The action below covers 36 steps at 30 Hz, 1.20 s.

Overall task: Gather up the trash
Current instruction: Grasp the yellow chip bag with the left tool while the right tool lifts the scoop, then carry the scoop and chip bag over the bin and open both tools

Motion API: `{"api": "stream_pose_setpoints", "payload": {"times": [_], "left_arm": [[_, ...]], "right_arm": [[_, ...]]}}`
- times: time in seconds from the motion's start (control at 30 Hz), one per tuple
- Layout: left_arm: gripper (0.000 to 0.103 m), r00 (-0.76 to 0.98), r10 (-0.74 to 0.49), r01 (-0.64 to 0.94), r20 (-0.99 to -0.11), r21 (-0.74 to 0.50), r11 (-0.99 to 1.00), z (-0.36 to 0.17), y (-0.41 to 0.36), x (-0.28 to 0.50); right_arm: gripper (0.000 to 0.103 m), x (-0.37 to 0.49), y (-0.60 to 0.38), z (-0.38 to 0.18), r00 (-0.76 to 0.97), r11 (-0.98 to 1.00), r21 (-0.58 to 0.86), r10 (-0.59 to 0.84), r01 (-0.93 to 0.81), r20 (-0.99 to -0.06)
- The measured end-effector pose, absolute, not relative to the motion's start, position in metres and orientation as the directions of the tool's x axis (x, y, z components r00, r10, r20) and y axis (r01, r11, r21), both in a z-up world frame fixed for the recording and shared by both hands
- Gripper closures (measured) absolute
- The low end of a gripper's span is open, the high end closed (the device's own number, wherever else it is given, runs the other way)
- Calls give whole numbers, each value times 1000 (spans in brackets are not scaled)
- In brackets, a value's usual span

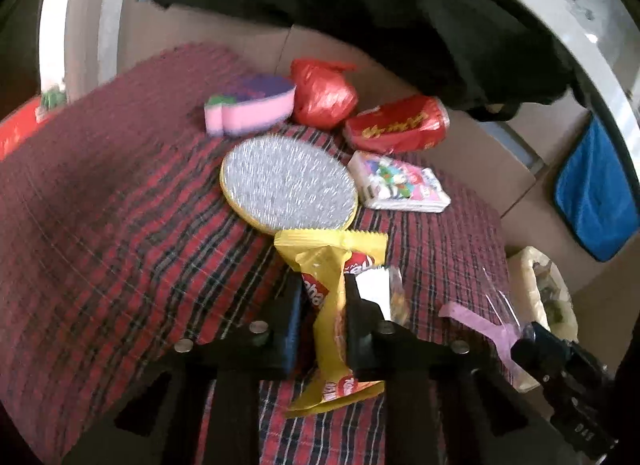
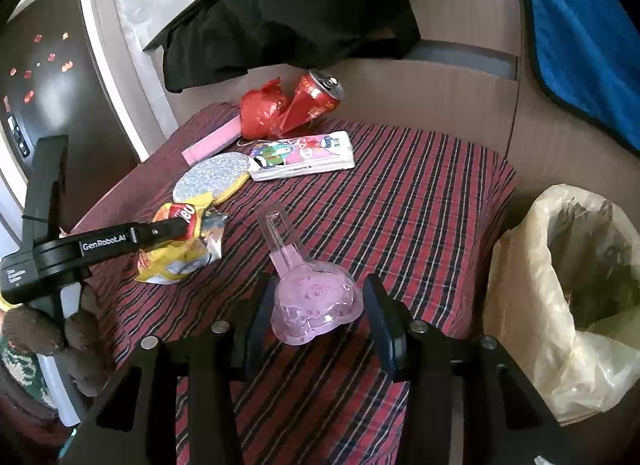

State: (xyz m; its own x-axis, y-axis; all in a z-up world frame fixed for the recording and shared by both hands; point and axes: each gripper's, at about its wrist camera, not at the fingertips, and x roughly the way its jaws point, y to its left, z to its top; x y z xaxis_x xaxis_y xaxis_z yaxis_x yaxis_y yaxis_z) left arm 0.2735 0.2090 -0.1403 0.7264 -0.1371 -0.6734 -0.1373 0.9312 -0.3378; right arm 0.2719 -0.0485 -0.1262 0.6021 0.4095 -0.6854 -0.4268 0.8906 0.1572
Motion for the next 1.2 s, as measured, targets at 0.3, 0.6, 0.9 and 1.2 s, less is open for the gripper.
{"api": "stream_pose_setpoints", "payload": {"times": [0.3,0.6,0.9,1.2], "left_arm": [[87,824,-111,-72,-556,-296,953,-92,210,230],[87,888,-121,5,-444,-254,967,-33,179,214],[87,917,-228,184,-328,-158,970,13,80,209],[87,876,-331,303,-350,-134,944,18,-13,232]], "right_arm": [[61,246,-38,-95,662,895,106,396,-433,-636],[61,231,-60,-35,762,907,58,383,-416,-522],[61,211,-136,23,871,954,26,284,-299,-400],[61,205,-210,37,918,985,8,165,-174,-361]]}}
